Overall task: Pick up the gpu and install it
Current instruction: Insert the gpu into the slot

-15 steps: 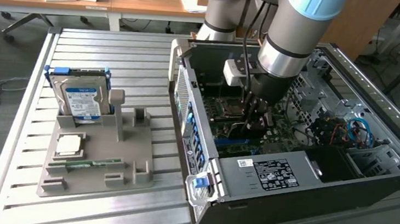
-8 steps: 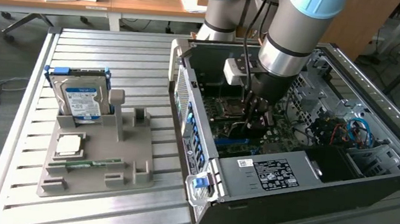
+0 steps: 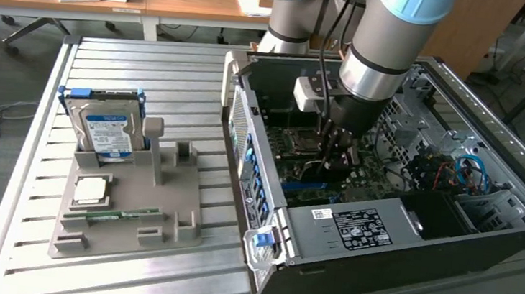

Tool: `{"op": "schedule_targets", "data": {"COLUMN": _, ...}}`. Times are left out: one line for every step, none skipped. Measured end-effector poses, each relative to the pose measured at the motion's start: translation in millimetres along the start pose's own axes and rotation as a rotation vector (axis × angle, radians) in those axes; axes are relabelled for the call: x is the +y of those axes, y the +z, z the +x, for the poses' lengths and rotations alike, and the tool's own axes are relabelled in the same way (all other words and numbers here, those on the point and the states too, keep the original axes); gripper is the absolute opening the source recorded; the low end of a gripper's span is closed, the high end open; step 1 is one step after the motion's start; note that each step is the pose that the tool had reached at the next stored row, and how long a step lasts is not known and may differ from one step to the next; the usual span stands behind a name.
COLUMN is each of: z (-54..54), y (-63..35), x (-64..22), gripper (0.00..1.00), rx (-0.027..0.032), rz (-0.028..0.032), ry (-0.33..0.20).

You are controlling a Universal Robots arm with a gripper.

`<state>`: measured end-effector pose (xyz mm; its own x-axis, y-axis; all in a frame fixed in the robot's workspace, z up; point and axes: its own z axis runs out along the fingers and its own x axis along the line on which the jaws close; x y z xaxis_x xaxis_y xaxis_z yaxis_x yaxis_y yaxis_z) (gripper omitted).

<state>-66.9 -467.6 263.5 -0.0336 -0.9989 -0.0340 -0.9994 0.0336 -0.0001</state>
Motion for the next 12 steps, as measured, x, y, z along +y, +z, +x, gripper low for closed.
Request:
{"op": "schedule_targets", "data": {"z": 0.0, "y": 0.0, "x": 0.0, "gripper": 0.26, "rx": 0.0000, "rz": 0.0000, "ry": 0.000}}
{"op": "schedule_targets", "data": {"z": 0.0, "y": 0.0, "x": 0.0, "gripper": 0.26, "rx": 0.0000, "rz": 0.0000, "ry": 0.000}}
{"op": "schedule_targets", "data": {"z": 0.0, "y": 0.0, "x": 0.0, "gripper": 0.26, "rx": 0.0000, "rz": 0.0000, "ry": 0.000}}
{"op": "schedule_targets", "data": {"z": 0.0, "y": 0.0, "x": 0.0, "gripper": 0.26, "rx": 0.0000, "rz": 0.0000, "ry": -0.001}}
{"op": "schedule_targets", "data": {"z": 0.0, "y": 0.0, "x": 0.0, "gripper": 0.26, "rx": 0.0000, "rz": 0.0000, "ry": -0.002}}
{"op": "schedule_targets", "data": {"z": 0.0, "y": 0.0, "x": 0.0, "gripper": 0.26, "rx": 0.0000, "rz": 0.0000, "ry": -0.003}}
{"op": "schedule_targets", "data": {"z": 0.0, "y": 0.0, "x": 0.0, "gripper": 0.26, "rx": 0.0000, "rz": -0.0001, "ry": -0.003}}
{"op": "schedule_targets", "data": {"z": 0.0, "y": 0.0, "x": 0.0, "gripper": 0.26, "rx": 0.0000, "rz": -0.0001, "ry": -0.003}}
{"op": "schedule_targets", "data": {"z": 0.0, "y": 0.0, "x": 0.0, "gripper": 0.26, "rx": 0.0000, "rz": -0.0001, "ry": -0.003}}
{"op": "schedule_targets", "data": {"z": 0.0, "y": 0.0, "x": 0.0, "gripper": 0.26, "rx": -0.0001, "rz": -0.0001, "ry": -0.003}}
{"op": "schedule_targets", "data": {"z": 0.0, "y": 0.0, "x": 0.0, "gripper": 0.26, "rx": 0.0000, "rz": -0.0001, "ry": -0.003}}
{"op": "schedule_targets", "data": {"z": 0.0, "y": 0.0, "x": 0.0, "gripper": 0.26, "rx": -0.0002, "rz": -0.0001, "ry": -0.003}}
